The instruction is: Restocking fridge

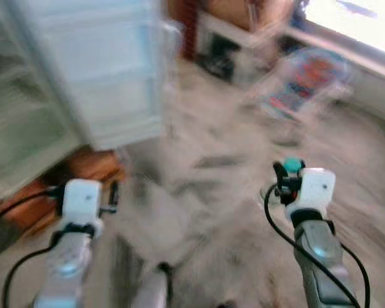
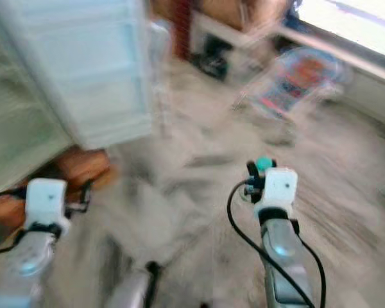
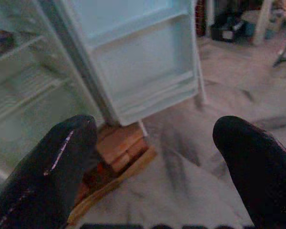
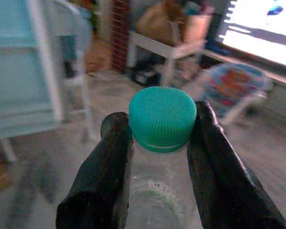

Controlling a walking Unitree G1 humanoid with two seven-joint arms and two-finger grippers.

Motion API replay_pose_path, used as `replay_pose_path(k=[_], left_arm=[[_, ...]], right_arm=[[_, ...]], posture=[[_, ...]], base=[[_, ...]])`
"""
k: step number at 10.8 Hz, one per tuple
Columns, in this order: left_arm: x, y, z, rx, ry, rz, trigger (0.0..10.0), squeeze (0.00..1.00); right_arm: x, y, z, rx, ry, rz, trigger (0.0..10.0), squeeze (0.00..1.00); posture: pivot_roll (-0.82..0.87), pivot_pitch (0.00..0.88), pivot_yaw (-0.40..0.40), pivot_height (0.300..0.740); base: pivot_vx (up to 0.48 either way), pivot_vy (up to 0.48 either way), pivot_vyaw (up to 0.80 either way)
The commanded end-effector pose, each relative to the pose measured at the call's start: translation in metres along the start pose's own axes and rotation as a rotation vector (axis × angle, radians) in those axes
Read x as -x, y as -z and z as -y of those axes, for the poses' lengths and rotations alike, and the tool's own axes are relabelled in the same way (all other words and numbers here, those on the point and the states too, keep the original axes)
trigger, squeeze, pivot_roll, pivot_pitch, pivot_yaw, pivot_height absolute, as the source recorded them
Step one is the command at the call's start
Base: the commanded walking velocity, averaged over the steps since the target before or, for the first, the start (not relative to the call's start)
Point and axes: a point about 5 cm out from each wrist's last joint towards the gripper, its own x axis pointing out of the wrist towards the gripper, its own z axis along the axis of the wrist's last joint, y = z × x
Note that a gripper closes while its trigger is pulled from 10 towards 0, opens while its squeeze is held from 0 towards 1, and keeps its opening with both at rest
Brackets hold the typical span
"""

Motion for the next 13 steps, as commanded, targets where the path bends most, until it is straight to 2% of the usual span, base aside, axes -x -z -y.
replay_pose_path(k=[1, 3, 5, 9, 13], left_arm=[[0.002, 0.002, 0.002, -0.012, 0.000, -0.006, 10.0, 0.00], [0.000, 0.002, 0.002, 0.007, -0.009, -0.009, 10.0, 0.00], [-0.001, 0.002, 0.006, 0.028, -0.019, -0.014, 10.0, 0.00], [-0.003, 0.000, 0.005, 0.049, -0.027, -0.006, 10.0, 0.00], [0.000, 0.002, 0.005, 0.069, -0.028, -0.011, 10.0, 0.00]], right_arm=[[0.000, 0.001, 0.005, -0.001, 0.026, 0.004, 10.0, 0.00], [-0.003, 0.004, 0.001, -0.035, 0.003, -0.007, 10.0, 0.00], [-0.004, 0.000, -0.010, -0.045, -0.055, 0.007, 10.0, 0.00], [-0.011, -0.006, -0.010, -0.061, -0.079, 0.029, 10.0, 0.00], [-0.011, -0.007, -0.008, -0.095, -0.095, 0.038, 10.0, 0.00]], posture=[[0.14, 0.108, -0.049, 0.740], [0.15, 0.107, -0.063, 0.740], [0.14, 0.118, -0.079, 0.740], [0.15, 0.124, -0.089, 0.740], [0.14, 0.128, -0.092, 0.740]], base=[[0.000, 0.000, 0.80], [0.000, 0.000, 0.80], [0.000, 0.000, 0.80], [0.000, 0.000, 0.80], [0.225, 0.000, 0.00]])
